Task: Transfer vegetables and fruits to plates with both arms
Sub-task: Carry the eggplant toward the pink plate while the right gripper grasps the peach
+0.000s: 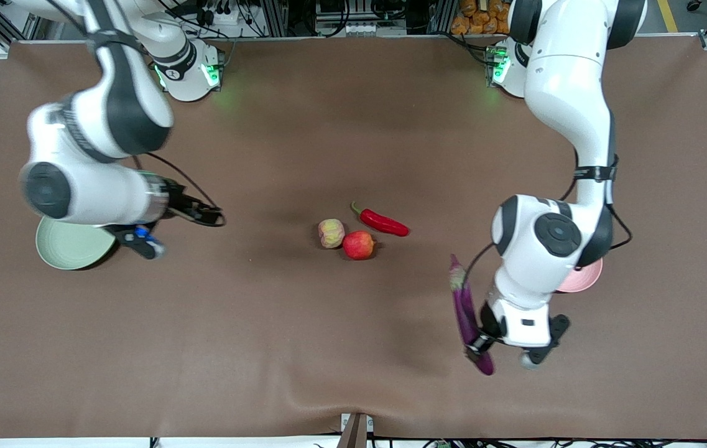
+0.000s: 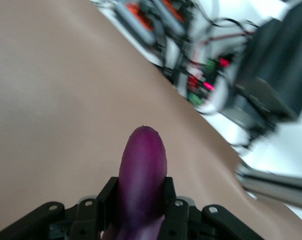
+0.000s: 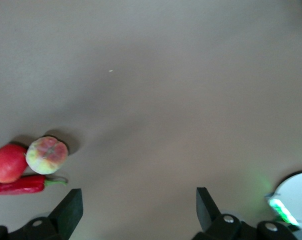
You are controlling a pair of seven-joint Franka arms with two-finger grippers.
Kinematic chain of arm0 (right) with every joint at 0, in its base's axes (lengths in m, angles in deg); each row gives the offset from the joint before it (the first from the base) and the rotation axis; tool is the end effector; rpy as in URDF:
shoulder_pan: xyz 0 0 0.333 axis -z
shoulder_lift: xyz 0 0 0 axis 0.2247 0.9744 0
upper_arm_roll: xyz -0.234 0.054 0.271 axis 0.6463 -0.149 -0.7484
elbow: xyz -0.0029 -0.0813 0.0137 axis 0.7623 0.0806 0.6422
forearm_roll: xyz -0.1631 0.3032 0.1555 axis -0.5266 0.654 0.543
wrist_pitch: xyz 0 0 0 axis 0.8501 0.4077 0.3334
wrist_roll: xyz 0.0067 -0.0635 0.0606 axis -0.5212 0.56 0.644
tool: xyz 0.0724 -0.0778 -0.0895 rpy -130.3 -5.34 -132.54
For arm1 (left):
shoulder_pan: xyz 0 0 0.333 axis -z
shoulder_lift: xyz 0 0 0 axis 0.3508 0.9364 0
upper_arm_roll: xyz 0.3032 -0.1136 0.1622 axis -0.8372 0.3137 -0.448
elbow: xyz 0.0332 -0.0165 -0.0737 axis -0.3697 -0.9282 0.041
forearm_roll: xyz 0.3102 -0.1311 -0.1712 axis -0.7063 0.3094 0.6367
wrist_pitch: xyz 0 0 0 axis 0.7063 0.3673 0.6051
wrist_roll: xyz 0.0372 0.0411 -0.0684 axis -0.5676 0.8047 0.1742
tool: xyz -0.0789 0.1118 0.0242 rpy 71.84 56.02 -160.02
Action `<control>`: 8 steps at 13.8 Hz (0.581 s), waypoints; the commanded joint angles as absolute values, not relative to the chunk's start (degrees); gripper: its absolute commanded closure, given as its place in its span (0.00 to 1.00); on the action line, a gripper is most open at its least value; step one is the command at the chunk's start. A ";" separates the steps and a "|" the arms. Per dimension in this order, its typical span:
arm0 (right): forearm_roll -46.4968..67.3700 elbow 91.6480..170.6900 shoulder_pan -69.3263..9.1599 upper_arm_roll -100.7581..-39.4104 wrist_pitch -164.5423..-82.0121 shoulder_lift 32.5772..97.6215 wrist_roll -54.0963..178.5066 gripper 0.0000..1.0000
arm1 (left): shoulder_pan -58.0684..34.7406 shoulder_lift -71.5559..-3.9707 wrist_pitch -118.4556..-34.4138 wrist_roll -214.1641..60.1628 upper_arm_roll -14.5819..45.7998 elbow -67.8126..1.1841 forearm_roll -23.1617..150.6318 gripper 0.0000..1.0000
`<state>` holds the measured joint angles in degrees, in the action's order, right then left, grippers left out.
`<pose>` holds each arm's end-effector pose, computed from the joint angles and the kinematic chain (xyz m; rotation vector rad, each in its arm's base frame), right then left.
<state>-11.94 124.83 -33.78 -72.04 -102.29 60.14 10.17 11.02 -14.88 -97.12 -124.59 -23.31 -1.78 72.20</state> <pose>0.5744 0.2179 0.4401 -2.9245 0.8641 0.5639 0.7831 -0.2608 0.3480 2.6602 1.0703 0.5057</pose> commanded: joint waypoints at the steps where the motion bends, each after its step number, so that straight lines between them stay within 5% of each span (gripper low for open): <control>1: -11.55 128.56 -39.95 -71.49 -109.50 61.14 7.78 0.00 | 10.06 -16.19 -95.24 -124.79 -25.92 -4.79 71.45 1.00; 5: -11.55 128.74 -47.16 -71.49 -119.26 67.37 7.78 0.00 | 7.17 -20.39 -97.33 -110.32 -25.92 -14.52 64.34 1.00; 8: -12.61 128.65 -51.73 -71.49 -129.00 71.15 15.74 0.00 | 4.96 -29.25 -111.18 -99.66 -25.57 -31.18 64.24 1.00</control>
